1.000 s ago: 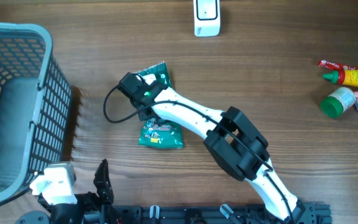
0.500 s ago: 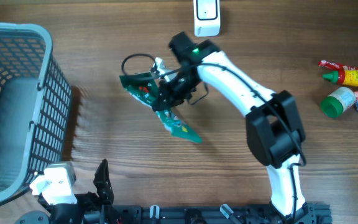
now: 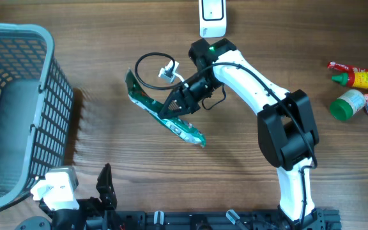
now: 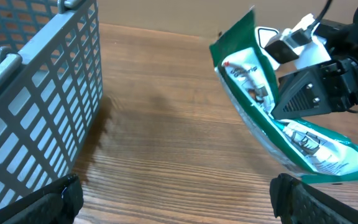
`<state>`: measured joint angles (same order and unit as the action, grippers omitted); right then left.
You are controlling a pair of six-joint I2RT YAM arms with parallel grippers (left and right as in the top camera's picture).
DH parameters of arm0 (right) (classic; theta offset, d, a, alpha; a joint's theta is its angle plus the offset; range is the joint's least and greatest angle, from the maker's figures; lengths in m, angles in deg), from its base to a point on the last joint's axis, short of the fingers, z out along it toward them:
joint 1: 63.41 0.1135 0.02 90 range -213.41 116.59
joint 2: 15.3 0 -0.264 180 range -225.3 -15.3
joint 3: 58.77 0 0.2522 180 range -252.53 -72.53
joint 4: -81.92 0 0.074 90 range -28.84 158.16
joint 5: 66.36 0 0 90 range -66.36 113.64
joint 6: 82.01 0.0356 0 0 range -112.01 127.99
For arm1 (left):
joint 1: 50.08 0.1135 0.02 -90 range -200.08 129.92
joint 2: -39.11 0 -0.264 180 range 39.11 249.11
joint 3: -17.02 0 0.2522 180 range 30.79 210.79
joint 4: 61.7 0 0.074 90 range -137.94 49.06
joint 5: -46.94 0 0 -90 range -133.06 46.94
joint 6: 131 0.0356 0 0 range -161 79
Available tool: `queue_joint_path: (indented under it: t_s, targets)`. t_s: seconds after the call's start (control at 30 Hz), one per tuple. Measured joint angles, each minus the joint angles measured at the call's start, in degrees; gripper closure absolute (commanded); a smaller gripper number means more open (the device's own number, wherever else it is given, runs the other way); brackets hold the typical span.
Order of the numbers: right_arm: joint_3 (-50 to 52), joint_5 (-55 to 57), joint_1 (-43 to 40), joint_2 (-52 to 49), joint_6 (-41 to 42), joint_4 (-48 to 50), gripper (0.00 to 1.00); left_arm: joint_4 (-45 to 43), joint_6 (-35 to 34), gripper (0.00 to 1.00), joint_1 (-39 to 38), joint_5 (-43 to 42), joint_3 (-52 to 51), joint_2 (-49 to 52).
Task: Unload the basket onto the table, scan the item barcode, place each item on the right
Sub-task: 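Lift gloves pack with right gripper and hold it before white scanner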
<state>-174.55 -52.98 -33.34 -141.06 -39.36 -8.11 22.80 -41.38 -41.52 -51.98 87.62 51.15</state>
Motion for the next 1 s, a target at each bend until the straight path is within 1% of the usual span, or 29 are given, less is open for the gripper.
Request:
queue_joint_path:
  t_s: [0.13, 0.2, 0.27, 0.37, 0.47, 0.53, 0.63, 0.73, 0.87, 1.0]
  targets:
    - [0.0, -3.1, 0.0, 0.0, -5.1, 0.0, 0.95, 0.0, 0.0, 0.00, 0.0, 0.0, 0.0, 0.0]
    - [0.0, -4.5, 0.0, 0.0, -5.0, 0.0, 0.96, 0.0, 0.0, 0.00, 0.0, 0.0, 0.0, 0.0]
    - [0.0, -5.5, 0.0, 0.0, -3.2, 0.0, 0.95, 0.0, 0.0, 0.00, 0.0, 0.0, 0.0, 0.0]
    - [0.0, -9.1, 0.0, 0.0, 4.3, 0.0, 0.95, 0.0, 0.0, 0.00, 0.0, 0.0, 0.0, 0.0]
    - [0.0, -11.9, 0.0, 0.0, 19.8, 0.9, 0.96, 0.0, 0.0, 0.00, 0.0, 0.0, 0.0, 0.0]
    - [0.0, -12.7, 0.0, 0.0, 33.8, 1.7, 0.95, 0.0, 0.0, 0.00, 0.0, 0.0, 0.0, 0.0]
    - [0.2, -12.7, 0.0, 0.0, 46.5, 5.1, 0.96, 0.0, 0.0, 0.00, 0.0, 0.0, 0.0, 0.0]
    - [0.2, -12.7, 0.0, 0.0, 56.2, 6.6, 0.96, 0.0, 0.0, 0.00, 0.0, 0.0, 0.0, 0.0]
    - [0.2, -12.7, 0.0, 0.0, 62.4, 6.8, 0.95, 0.0, 0.0, 0.00, 0.0, 0.0, 0.0, 0.0]
    - [0.2, -12.7, 0.0, 0.0, 64.4, 7.1, 0.96, 0.0, 0.0, 0.00, 0.0, 0.0, 0.0, 0.0]
